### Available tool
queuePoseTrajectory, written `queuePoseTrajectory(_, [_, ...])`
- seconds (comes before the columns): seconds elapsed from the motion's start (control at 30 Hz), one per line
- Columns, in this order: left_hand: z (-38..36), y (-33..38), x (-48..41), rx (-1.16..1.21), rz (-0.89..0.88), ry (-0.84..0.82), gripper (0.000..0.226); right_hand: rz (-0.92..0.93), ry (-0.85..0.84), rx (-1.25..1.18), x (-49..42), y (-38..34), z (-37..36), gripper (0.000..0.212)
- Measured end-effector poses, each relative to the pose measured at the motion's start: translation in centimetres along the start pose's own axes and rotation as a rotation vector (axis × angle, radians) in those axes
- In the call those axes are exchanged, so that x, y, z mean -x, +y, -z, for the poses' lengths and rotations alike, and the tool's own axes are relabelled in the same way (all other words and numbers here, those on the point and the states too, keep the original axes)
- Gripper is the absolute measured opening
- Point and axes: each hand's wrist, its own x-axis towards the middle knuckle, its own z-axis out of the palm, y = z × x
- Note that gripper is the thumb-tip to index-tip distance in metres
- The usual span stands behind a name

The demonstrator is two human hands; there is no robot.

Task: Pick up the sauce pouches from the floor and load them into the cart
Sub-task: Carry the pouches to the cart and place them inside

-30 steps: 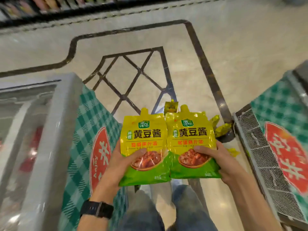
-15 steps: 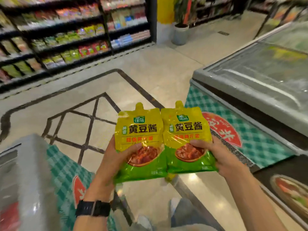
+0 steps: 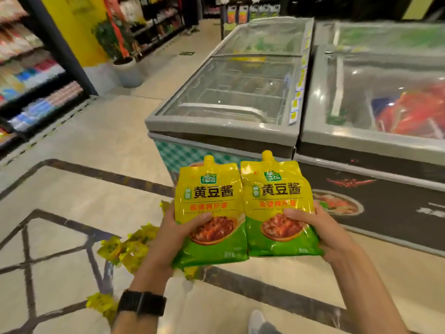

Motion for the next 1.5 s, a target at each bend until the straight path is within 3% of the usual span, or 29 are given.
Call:
queuePoseTrajectory(0.17, [-9.5,0.8,-4.5,-0.105,0.038,-0.221,0.085,0.094,0.196,-0.145,3.4,-1.5,8.1,0.058])
queuePoseTrajectory(0.33, [-17.8,1.7,-7.8,-0.204,0.046,-0.435,0.089,0.179,0.390,-0.242,6.5,-2.2,13.7,0.055])
queuePoseTrajectory(0.53, [-26.0,2.4,-11.0,-0.271,0.064,-0.668,0.059,0.258,0.564,-0.349,8.0,-2.0,18.5,0.071])
queuePoseTrajectory(0.67, [-30.3,2.7,-14.6,-0.264,0.074,-0.824,0.074,0.296,0.660,-0.382,7.3,-2.4,20.3,0.103])
queuePoseTrajectory(0.87, [-37.3,2.3,-20.3,-0.322,0.063,-0.994,0.090,0.360,0.834,-0.405,6.5,-3.6,22.0,0.105])
queuePoseTrajectory(1.03, [-43.8,1.9,-20.9,-0.385,0.072,-1.128,0.049,0.408,0.986,-0.450,8.1,-3.5,24.0,0.096])
queuePoseTrajectory(1.17, [-49.6,1.0,-19.5,-0.418,0.109,-1.274,0.088,0.450,1.091,-0.532,11.1,-3.4,25.8,0.091])
queuePoseTrajectory(1.23, [-52.8,0.2,-18.4,-0.421,0.118,-1.317,0.084,0.478,1.140,-0.576,12.8,-3.3,27.2,0.084])
queuePoseTrajectory(1.37, [-59.6,-1.6,-15.8,-0.464,0.126,-1.385,0.101,0.527,1.208,-0.617,15.7,-2.8,31.4,0.103])
queuePoseTrajectory(1.5, [-67.5,-3.8,-12.9,-0.508,0.093,-1.411,0.107,0.519,1.302,-0.634,19.6,-2.1,37.0,0.106])
